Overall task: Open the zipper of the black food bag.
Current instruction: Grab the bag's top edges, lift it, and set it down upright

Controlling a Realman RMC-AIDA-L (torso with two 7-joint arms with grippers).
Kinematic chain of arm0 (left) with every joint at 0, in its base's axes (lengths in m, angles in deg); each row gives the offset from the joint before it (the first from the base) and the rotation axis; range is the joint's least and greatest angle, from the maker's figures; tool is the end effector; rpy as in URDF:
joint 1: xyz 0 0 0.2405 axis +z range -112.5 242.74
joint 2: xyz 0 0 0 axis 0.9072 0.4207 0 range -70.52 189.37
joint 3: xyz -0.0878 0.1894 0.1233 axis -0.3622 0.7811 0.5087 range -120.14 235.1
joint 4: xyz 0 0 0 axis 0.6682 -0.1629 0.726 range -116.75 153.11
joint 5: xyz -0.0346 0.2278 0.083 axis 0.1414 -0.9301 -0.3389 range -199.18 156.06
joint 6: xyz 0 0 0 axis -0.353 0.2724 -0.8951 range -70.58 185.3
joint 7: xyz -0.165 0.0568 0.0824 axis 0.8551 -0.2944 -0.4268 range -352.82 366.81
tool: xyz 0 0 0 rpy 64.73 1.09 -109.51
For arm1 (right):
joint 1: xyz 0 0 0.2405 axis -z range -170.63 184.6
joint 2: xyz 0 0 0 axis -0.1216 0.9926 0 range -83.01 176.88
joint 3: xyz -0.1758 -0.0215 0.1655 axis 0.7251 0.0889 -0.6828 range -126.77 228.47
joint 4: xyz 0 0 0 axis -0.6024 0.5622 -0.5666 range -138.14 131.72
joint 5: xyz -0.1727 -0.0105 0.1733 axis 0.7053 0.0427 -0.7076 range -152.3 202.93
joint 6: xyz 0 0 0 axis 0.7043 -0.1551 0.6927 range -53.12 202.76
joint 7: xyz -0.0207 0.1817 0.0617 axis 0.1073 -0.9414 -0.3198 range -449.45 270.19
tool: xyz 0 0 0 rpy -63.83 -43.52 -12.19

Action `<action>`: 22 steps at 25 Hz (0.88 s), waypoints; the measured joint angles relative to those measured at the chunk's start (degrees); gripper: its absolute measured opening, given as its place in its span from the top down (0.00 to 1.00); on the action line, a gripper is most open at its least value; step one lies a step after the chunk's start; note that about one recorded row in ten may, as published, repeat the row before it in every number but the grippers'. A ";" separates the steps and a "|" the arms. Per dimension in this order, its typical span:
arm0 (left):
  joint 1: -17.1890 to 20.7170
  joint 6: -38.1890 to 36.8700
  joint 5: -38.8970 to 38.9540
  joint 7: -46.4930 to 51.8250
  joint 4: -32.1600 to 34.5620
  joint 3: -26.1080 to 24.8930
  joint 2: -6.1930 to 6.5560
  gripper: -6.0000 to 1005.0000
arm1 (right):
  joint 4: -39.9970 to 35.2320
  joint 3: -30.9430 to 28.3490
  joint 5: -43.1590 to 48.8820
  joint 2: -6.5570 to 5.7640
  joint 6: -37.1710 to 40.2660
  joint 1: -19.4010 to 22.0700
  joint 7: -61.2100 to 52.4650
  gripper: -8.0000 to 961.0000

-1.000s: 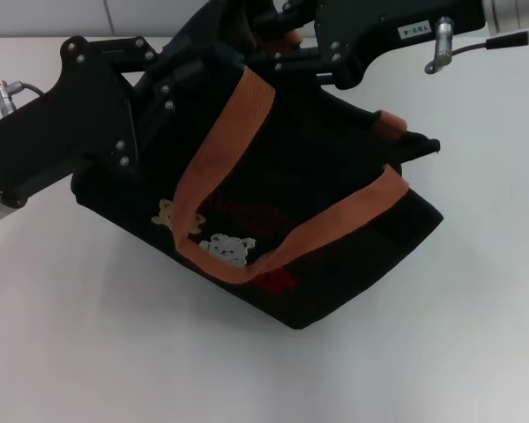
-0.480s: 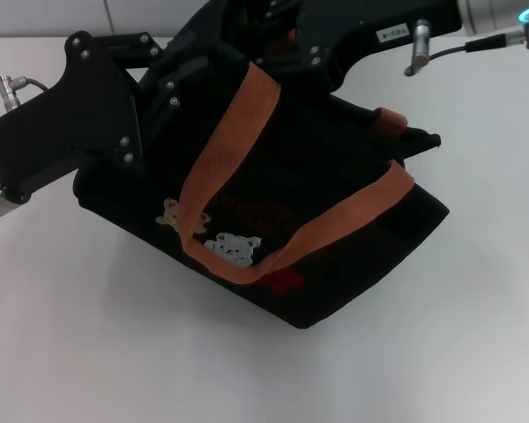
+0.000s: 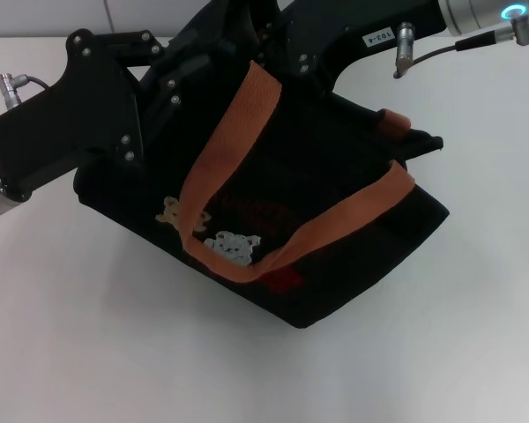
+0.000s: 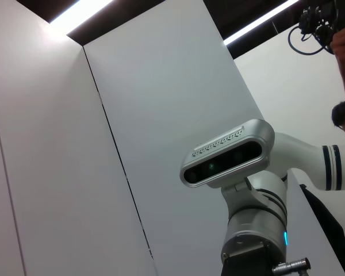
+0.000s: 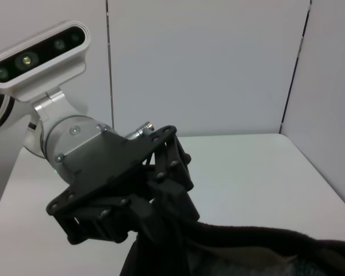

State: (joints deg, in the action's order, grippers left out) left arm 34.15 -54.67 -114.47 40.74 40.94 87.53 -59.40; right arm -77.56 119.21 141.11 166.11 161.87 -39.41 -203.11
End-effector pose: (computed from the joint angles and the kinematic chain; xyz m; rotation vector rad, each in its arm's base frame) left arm -0.1935 0.3306 0.0110 -2.2413 0.3272 -1.3288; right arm 0.0132 0.4069 -0.0196 -2.9675 0.0279 0.3404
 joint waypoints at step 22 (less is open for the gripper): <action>0.03 1.72 1.41 -0.70 -1.83 -0.41 -0.14 0.89 | -3.33 -12.58 -13.48 0.04 11.90 16.83 7.62 0.99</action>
State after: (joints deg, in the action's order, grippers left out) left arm 34.18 -52.95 -113.06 40.04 39.11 87.12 -59.55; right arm -80.89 106.64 127.63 166.16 173.77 -22.58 -195.50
